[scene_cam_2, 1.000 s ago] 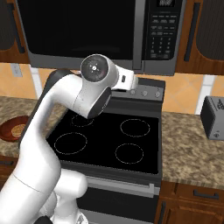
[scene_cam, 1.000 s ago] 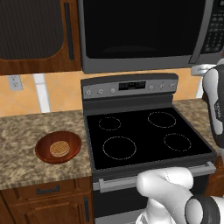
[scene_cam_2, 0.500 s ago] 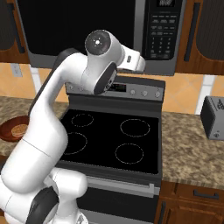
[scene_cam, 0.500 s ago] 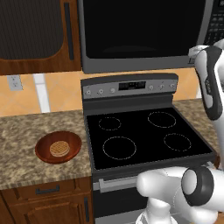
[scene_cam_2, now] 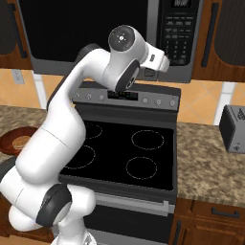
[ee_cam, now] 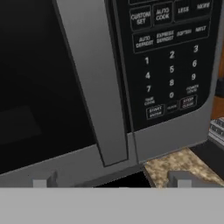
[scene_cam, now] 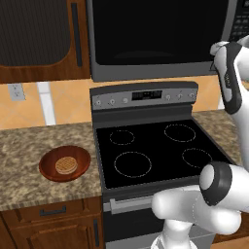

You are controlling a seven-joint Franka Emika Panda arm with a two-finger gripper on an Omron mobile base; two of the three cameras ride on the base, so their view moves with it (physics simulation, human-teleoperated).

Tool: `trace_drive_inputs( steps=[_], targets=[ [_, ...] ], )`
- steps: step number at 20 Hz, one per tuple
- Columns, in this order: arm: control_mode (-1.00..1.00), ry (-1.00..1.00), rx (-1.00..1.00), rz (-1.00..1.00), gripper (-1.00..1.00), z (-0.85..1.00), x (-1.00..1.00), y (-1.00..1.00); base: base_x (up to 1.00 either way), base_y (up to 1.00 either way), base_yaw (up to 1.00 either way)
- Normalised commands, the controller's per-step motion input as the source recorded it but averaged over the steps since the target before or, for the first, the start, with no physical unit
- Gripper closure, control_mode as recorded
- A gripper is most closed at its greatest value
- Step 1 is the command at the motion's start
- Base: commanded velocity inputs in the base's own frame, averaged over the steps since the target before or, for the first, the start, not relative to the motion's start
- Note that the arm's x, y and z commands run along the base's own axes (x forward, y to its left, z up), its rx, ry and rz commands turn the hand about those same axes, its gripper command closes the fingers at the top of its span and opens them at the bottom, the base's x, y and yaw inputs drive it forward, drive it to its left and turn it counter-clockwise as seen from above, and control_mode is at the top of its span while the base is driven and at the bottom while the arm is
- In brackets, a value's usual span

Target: Open the microwave, place the bowl with waffle inside the microwave, then close the microwave door and turn it on.

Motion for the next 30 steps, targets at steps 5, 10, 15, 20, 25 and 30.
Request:
trace_drive_inputs(
  steps=[5,10,15,20,25,30],
  targets=[
    [-1.0,-0.1,0.0,0.0,-1.0,0.0,0.52,0.0,0.0,0.0,0.0],
    [-1.0,-0.09,0.0,0.0,-1.0,0.0,0.56,0.0,0.0,0.0,0.0],
    [-1.0,-0.08,0.0,0.0,-1.0,0.0,0.5,-0.1,0.0,0.0,0.0],
    [-1.0,-0.06,0.0,0.01,-1.0,-0.05,0.4,-0.21,0.0,0.0,0.0],
    [-1.0,-0.03,0.0,0.01,1.0,-0.29,0.69,-0.05,0.0,0.0,0.0],
    [-1.0,0.0,0.09,0.1,1.0,-0.53,0.93,0.07,0.0,0.0,0.0]
  ],
)
